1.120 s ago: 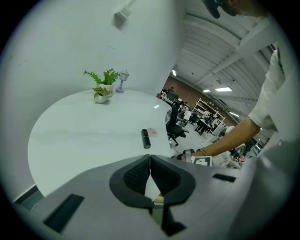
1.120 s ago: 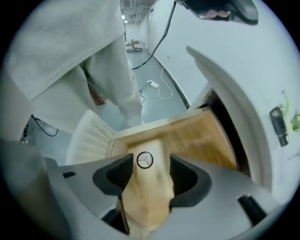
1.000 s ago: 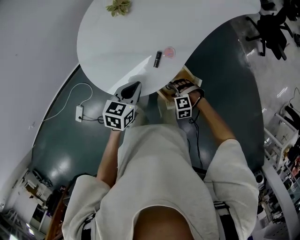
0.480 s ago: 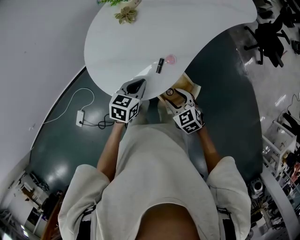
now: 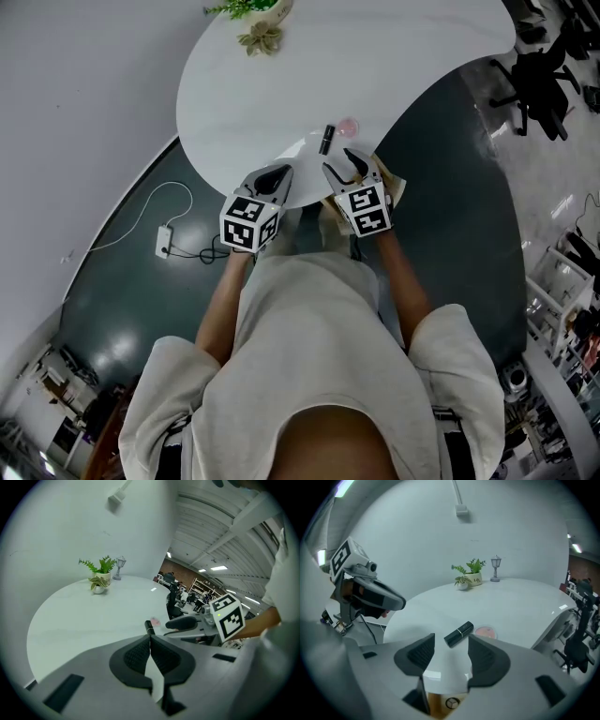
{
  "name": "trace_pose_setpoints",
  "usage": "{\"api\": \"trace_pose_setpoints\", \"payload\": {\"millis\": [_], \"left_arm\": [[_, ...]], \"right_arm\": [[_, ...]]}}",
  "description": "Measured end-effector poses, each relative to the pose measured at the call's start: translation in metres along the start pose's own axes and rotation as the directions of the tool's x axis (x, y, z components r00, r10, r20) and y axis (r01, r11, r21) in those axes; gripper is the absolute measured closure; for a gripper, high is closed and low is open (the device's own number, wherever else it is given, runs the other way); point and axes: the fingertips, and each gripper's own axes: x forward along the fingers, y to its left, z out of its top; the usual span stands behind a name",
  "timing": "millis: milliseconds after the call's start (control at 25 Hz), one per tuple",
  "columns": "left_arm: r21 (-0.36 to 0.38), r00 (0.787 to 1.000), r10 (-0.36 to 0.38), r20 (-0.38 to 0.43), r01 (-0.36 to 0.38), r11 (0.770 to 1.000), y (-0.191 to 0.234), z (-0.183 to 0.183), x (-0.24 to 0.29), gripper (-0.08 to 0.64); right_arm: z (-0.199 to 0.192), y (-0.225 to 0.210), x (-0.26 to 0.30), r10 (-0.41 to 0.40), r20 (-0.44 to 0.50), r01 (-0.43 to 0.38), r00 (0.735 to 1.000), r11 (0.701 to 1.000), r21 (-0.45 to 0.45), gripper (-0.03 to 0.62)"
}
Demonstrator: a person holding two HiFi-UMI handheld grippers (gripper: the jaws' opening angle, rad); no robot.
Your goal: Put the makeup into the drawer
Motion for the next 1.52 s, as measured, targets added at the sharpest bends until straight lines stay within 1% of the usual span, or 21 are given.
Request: {"api": "trace_pose_setpoints", "payload": {"millis": [200,320,480,640,720,800,960,1080,1240,1360,1520], "left_arm": [[-0.02,1.0,0.027,-0.001,-0.027,0.999,0.013,-0.006,-0.012,0.549],[-0.032,0.999,0.039,-0.002,-0.039,0.999,0.021,-0.01,-0.018,0.549],[-0.044,0.999,0.048,-0.005,-0.048,0.998,0.031,-0.016,-0.024,0.549],[-0.049,0.998,0.056,-0.004,-0.057,0.997,0.036,-0.017,-0.029,0.549],[-0.051,0.998,0.059,-0.003,-0.059,0.997,0.036,-0.017,-0.031,0.549],[-0.051,0.998,0.059,-0.001,-0.059,0.997,0.038,-0.017,-0.032,0.549],[-0.05,0.998,0.059,-0.002,-0.059,0.997,0.038,-0.019,-0.035,0.549],[-0.05,0.999,0.054,-0.004,-0.054,0.997,0.037,-0.021,-0.034,0.549],[-0.044,0.999,0.043,-0.007,-0.043,0.998,0.035,-0.023,-0.031,0.549],[-0.033,1.0,0.027,-0.008,-0.027,0.999,0.028,-0.022,-0.027,0.549],[-0.011,1.0,-0.001,-0.016,0.001,1.0,0.017,-0.019,-0.016,0.549]], "right_arm": [[0.007,-0.006,0.028,-0.027,-0.016,0.028,0.999,0.999,0.024,0.376],[0.007,-0.01,0.04,-0.043,-0.044,0.045,0.998,0.998,0.043,0.382],[0.007,-0.008,0.053,-0.047,-0.065,0.05,0.997,0.998,0.048,0.391],[0.003,0.0,0.059,-0.047,-0.104,0.054,0.993,0.997,0.058,0.433],[0.001,0.001,0.059,-0.059,-0.114,0.065,0.992,0.997,0.047,0.491],[0.001,0.003,0.06,-0.057,-0.121,0.06,0.991,0.998,0.023,0.492],[0.003,0.009,0.064,-0.02,-0.124,0.019,0.992,1.0,-0.01,0.494],[0.005,0.009,0.059,-0.006,-0.098,0.005,0.995,1.0,-0.008,0.494],[0.015,0.013,0.037,0.01,-0.031,-0.01,0.999,1.0,-0.025,0.494],[0.017,0.008,0.012,-0.004,0.02,0.005,1.0,0.999,-0.032,0.494],[0.015,0.002,-0.022,-0.017,0.051,0.018,0.999,0.999,-0.033,0.494]]}}
